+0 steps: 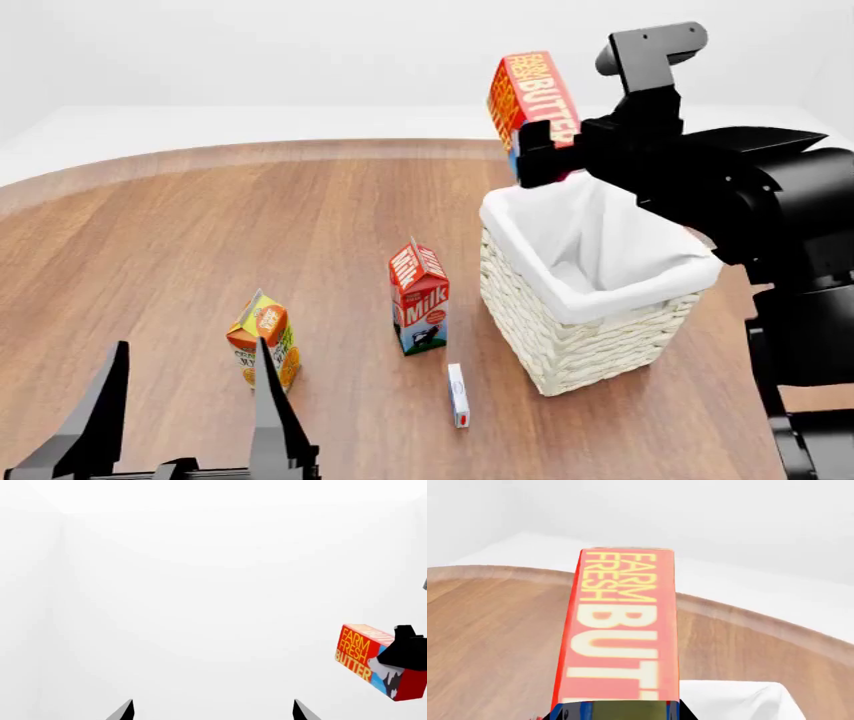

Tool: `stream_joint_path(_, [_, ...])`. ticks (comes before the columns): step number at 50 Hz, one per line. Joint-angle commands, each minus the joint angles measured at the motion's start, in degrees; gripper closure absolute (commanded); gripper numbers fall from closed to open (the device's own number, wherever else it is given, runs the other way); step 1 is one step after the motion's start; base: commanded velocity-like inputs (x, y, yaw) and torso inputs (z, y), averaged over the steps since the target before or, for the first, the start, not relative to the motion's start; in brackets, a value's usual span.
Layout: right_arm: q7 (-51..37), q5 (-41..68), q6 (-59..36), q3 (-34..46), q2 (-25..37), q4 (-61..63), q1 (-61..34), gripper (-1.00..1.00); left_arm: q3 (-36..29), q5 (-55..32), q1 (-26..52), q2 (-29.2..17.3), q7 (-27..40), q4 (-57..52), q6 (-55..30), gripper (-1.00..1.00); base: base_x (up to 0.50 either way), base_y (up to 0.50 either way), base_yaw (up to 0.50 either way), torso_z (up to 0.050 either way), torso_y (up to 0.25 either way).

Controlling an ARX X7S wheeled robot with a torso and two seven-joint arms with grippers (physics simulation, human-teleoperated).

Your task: Pick up the cream cheese box and the butter, and put them in the basket.

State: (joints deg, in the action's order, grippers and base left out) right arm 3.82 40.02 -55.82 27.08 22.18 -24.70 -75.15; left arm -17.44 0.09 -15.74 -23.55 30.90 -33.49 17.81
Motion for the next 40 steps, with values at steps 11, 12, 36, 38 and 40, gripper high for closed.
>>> stream_joint_path(11, [-0.7,-5.5,0.8,2.4,-0.4,-8.7,-3.8,1.00,0.0,-0.4,-0.1,-0.4,0.3,-0.1,0.1,-1.00,0.00,0.00,0.00,0.002,0.001])
stream_joint_path(12, [-0.7,-5.5,0.8,2.4,-0.5,-8.9,-3.8,1.00,0.0,-0.5,-0.1,-0.4,0.3,-0.1,0.1,-1.00,0.00,0.00,0.00,0.000,0.010])
stream_joint_path(36, [-0.5,-8.1,0.4,6.2,-1.2,-11.8,-4.4,1.00,-0.2,-0.6,0.0,-0.7,0.5,-0.5,-0.2,-1.00,0.00,0.00,0.00,0.000,0.001])
stream_joint_path(38, [-0.2,-8.2,0.3,6.6,-1.3,-11.8,-4.4,1.00,-0.2,-0.5,-0.1,-0.8,0.6,-0.5,0.0,-1.00,0.00,0.00,0.00,0.000,0.000])
stream_joint_path(40, [0.0,-8.4,0.4,7.1,-1.4,-12.2,-4.3,1.00,-0.2,-0.5,-0.2,-0.8,0.7,-0.5,0.1,-1.00,0.00,0.00,0.00,0.000,0.000])
